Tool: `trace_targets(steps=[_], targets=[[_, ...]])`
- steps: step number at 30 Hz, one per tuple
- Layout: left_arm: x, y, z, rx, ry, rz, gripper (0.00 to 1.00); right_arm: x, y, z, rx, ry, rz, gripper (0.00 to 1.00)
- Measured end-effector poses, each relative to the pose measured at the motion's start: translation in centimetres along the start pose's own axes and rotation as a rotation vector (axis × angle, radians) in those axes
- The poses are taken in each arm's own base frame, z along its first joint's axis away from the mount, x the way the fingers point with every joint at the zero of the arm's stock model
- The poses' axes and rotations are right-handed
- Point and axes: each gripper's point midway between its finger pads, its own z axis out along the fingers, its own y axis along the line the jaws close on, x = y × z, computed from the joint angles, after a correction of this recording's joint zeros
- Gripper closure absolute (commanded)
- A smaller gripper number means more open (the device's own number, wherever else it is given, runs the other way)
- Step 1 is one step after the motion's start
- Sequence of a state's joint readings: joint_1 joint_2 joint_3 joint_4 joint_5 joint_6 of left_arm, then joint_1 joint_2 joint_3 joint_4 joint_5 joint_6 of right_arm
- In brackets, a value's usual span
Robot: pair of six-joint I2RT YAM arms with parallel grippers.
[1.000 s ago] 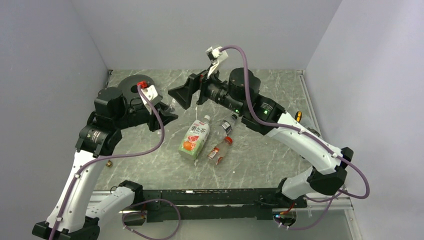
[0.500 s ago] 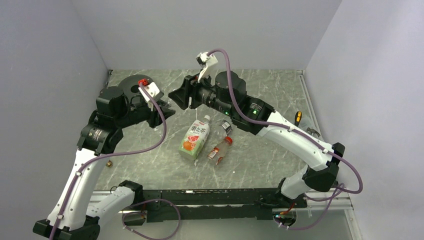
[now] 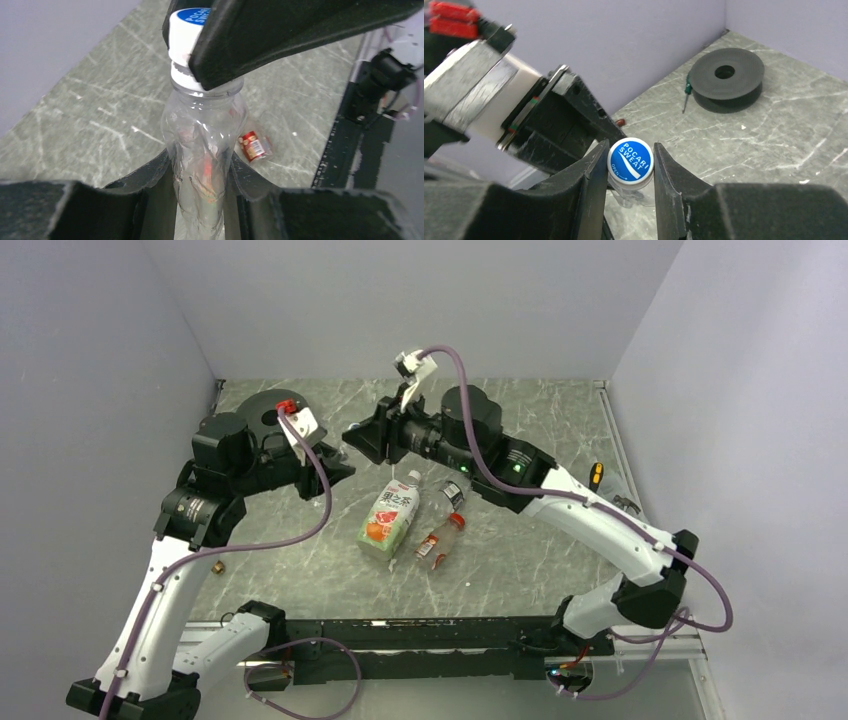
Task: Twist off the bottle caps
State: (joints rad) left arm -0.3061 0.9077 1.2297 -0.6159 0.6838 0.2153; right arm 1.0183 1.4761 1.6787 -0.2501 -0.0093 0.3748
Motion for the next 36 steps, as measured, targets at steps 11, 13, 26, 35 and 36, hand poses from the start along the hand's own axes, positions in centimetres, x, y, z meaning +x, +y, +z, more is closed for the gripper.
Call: trace_targets(steps=[11,13,26,35,36], targets=[[-2.9,-8.3,-1.7,0.473,-0.091,-0.119,1.0,-0.7,6.1,-6.5,-0.459,-0.05,-0.174,0.88],[-3.1,-9.2,-2.2,0.535,-0.089,-0.143,1.0,-0.8,6.8,-7.1,-0.523,-0.053,-0.192,0.87],[-1.9,-9.3,-2.2,0.535,-0.048,-0.151,1.0,0.5,6.3,-6.9,-0.557,-0.005,-0.219,0.27],[-1.8,-8.0,-1.9,0.433,-0.051,-0.098,1.0,-0.8,3.8,-5.4,-0.375,-0.021,-0.203,0.0],[-2.0,-7.8,-1.9,0.416,-0.057,-0.086,1.0,-0.9,3.7,-5.2,-0.355,-0.026,-0.194,0.0]])
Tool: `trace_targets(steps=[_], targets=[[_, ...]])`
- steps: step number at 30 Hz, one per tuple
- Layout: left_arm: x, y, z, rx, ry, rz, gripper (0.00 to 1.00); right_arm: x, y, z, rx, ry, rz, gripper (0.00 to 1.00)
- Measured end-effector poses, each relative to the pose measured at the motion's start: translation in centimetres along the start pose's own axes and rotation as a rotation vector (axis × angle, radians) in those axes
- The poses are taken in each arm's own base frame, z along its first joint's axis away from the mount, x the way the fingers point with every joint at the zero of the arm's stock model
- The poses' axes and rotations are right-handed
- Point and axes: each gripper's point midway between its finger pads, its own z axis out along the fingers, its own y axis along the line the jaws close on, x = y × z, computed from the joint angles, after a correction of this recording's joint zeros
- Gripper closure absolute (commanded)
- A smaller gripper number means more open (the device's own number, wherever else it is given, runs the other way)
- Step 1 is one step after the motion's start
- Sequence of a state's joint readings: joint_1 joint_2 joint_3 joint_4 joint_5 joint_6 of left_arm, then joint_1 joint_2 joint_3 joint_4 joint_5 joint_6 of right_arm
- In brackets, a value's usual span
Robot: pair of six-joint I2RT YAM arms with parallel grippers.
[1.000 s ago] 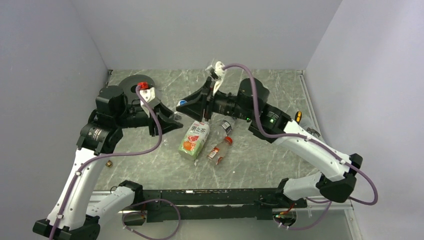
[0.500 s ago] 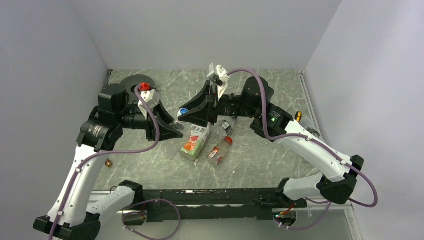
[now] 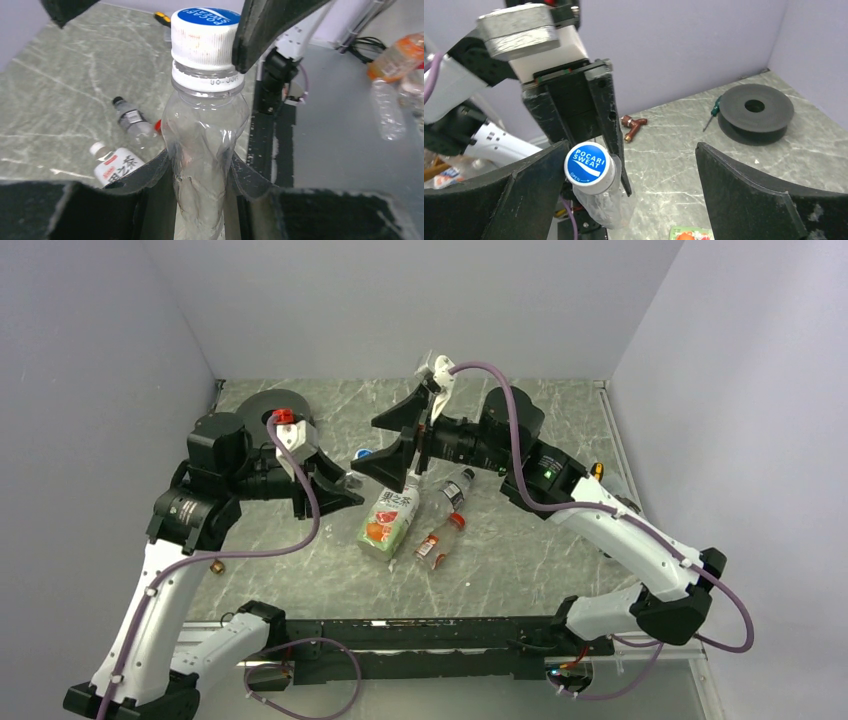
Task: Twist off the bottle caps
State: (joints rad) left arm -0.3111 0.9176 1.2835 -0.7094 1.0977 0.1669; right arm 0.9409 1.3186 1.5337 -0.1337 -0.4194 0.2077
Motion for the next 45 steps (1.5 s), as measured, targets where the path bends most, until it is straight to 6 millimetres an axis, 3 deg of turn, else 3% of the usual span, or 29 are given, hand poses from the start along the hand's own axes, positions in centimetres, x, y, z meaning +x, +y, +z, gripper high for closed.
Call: trace_targets(steps=[8,12,17,26,33,38,45], targets=[[-0.4,3.3,-0.7,-0.205,-0.006,0.076,1.0,-0.8,-0.2,2.1,0.183,-0.025,0.069,0.01],[0.1,4.8,-0.9,-0.276,0.011,0.074,1.0,-1.4,-0.9,3.1,0.272,-0.036,0.086,0.09],[0.4,5.4,-1.1,-0.311,0.019,0.074,1.0,-1.4,-2.3,3.9,0.345,-0.042,0.103,0.27],[0.5,6.1,-1.2,-0.34,0.02,0.087,1.0,0.4,-4.2,4.0,0.449,0.0,0.13,0.31],[0.5,6.1,-1.2,-0.345,0.017,0.093,1.0,0.8,-4.6,3.9,0.472,-0.003,0.15,0.55],[0.8,6.4,-1.2,-0.356,0.023,0.087,1.0,1.3,-4.5,4.1,0.472,0.002,0.166,0.55],[0.9,6.6,-1.3,-0.364,0.025,0.086,1.0,1.5,-4.4,4.3,0.468,-0.003,0.174,0.82]])
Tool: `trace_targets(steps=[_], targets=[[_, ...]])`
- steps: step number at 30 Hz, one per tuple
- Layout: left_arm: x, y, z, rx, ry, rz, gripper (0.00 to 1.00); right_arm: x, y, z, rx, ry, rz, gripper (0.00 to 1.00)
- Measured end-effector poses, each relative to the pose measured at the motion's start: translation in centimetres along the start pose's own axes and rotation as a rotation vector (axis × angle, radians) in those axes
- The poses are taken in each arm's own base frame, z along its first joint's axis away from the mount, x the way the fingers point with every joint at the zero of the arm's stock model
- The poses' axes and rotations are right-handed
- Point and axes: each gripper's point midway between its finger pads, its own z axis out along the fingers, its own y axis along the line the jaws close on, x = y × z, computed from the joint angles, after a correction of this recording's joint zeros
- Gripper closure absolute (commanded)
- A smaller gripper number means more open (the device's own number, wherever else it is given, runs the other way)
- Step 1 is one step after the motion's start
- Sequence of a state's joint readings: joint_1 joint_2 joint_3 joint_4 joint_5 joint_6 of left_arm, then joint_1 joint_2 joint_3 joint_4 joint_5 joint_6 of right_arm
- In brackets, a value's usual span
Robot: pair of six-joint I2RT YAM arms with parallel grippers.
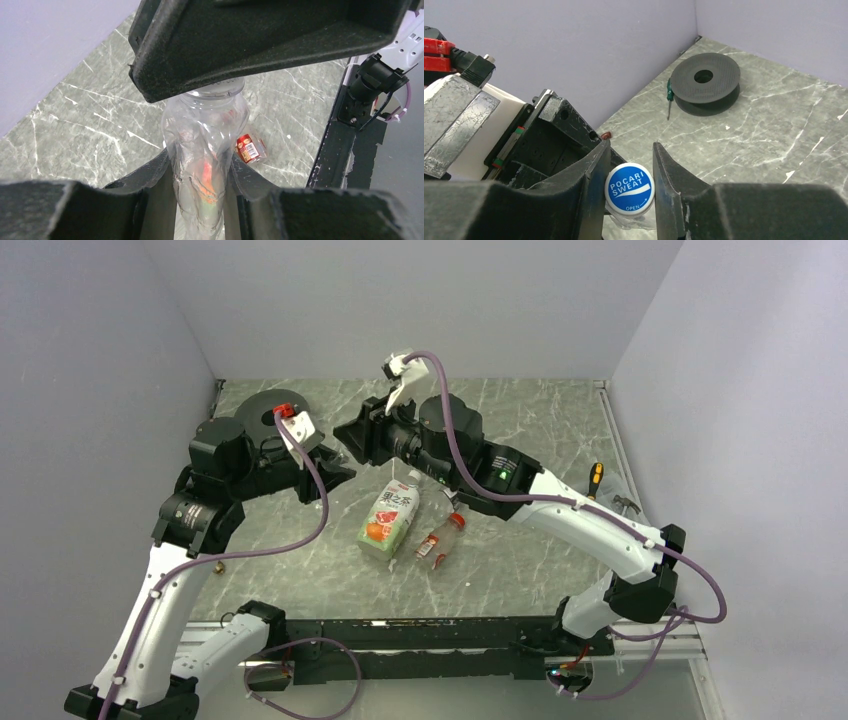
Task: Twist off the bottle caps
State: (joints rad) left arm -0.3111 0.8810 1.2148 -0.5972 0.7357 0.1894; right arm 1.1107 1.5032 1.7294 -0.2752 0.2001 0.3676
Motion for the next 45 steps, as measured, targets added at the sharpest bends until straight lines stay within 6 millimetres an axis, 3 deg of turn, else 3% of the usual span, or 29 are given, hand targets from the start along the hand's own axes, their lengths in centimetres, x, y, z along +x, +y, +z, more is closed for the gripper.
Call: trace_targets(steps=[7,15,19,22,24,29,33,36,40,45], targets=[[-0.2,-0.8,0.0,0.044,-0.011,0.001,1.0,-0.3,0.6,-0.8,-0.06,-0.003,-0.068,0.87],[-1.4,-5.2,-0.5,0.291,-0.062,-0.012,1.0,-0.4,4.0,-5.1,-0.425,-0.001,-0.187,0.89],[-1.7,-6.7,-0.7,0.403,-0.056,-0.059,1.0,-0.5,4.7,-6.4,-0.596,-0.003,-0.172,0.89],[-1.2,-7.3,-0.7,0.46,-0.034,-0.11,1.0,-0.2,4.8,-6.8,-0.67,0.001,-0.157,0.78],[-0.9,-7.8,-1.0,0.483,-0.019,-0.141,1.0,-0.5,4.6,-7.0,-0.691,-0.003,-0.157,0.54],[-0.9,-8.0,-1.5,0.465,-0.02,-0.124,1.0,-1.8,3.8,-6.7,-0.634,-0.026,-0.152,0.11],[-1.0,-7.2,-1.4,0.401,-0.024,-0.091,1.0,-2.7,2.5,-5.8,-0.519,-0.052,-0.137,0.21],[-1.1,-6.4,-1.3,0.34,-0.03,-0.058,1.0,-2.6,1.2,-5.1,-0.431,-0.049,-0.112,0.13],[-0.5,-5.2,-1.0,0.262,-0.025,-0.028,1.0,-2.2,-0.4,-4.5,-0.332,-0.034,-0.095,0.11],[-0.1,-4.1,-0.6,0.21,-0.015,-0.019,1.0,-1.4,-0.9,-4.5,-0.316,-0.018,-0.089,0.12]])
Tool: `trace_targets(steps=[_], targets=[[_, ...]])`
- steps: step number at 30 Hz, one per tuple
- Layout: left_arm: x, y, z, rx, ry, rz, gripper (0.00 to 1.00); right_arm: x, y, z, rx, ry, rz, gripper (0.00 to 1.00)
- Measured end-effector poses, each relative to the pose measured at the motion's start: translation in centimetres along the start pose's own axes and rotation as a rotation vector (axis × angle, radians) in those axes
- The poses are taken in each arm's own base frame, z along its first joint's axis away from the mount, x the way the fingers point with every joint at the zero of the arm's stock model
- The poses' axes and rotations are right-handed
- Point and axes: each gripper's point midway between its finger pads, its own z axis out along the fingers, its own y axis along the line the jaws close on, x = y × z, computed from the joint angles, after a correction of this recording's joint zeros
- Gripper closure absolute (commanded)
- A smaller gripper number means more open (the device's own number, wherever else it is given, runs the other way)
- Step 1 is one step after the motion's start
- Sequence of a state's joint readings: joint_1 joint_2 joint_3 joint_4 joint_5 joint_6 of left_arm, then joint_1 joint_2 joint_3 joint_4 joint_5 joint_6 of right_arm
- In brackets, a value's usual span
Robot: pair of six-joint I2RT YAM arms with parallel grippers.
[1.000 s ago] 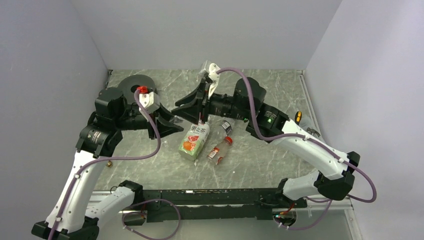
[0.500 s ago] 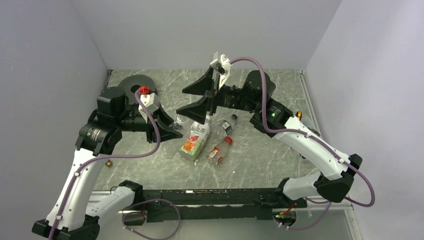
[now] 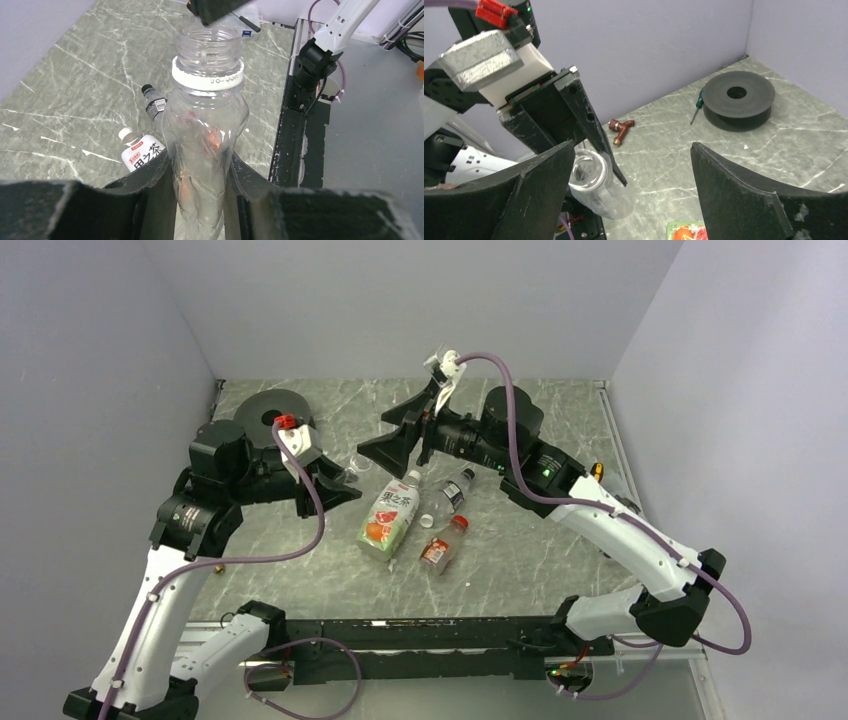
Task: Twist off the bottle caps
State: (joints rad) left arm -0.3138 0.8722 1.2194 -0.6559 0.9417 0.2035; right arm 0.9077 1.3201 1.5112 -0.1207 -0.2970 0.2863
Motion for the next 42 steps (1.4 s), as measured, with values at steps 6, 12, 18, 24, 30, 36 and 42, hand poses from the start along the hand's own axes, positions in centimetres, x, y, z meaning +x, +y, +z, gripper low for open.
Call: trace_targets(steps=[6,12,18,24,30,36,42], targets=[[0.2,0.4,0.2,-0.007,0.006,-0.013,1.0,1.4,1.8,0.1,-0.061,0.022,0.006,0.18],[0.3,0.6,0.4,-0.007,0.009,-0.022,1.0,2.9,4.3,1.3,-0.127,0.049,0.003,0.46],[0.6,0.6,0.3,-0.016,0.019,-0.046,1.0,4.6,3.1,2.8,-0.084,0.081,0.01,0.76],[0.3,0.7,0.2,-0.026,0.009,-0.04,0.01,4.1,2.7,2.7,-0.046,0.06,-0.006,0.9],[1.2,1.7,0.1,-0.093,0.047,-0.103,0.0,4.8,0.0,2.3,0.065,0.09,-0.061,0.93],[3.6,3.3,-0.5,-0.208,0.153,-0.175,0.01,4.8,-4.6,1.4,0.214,0.112,-0.133,0.94],[6.0,3.6,-1.8,-0.297,0.23,-0.221,0.01,4.9,-10.0,1.3,0.381,0.133,-0.231,0.95]])
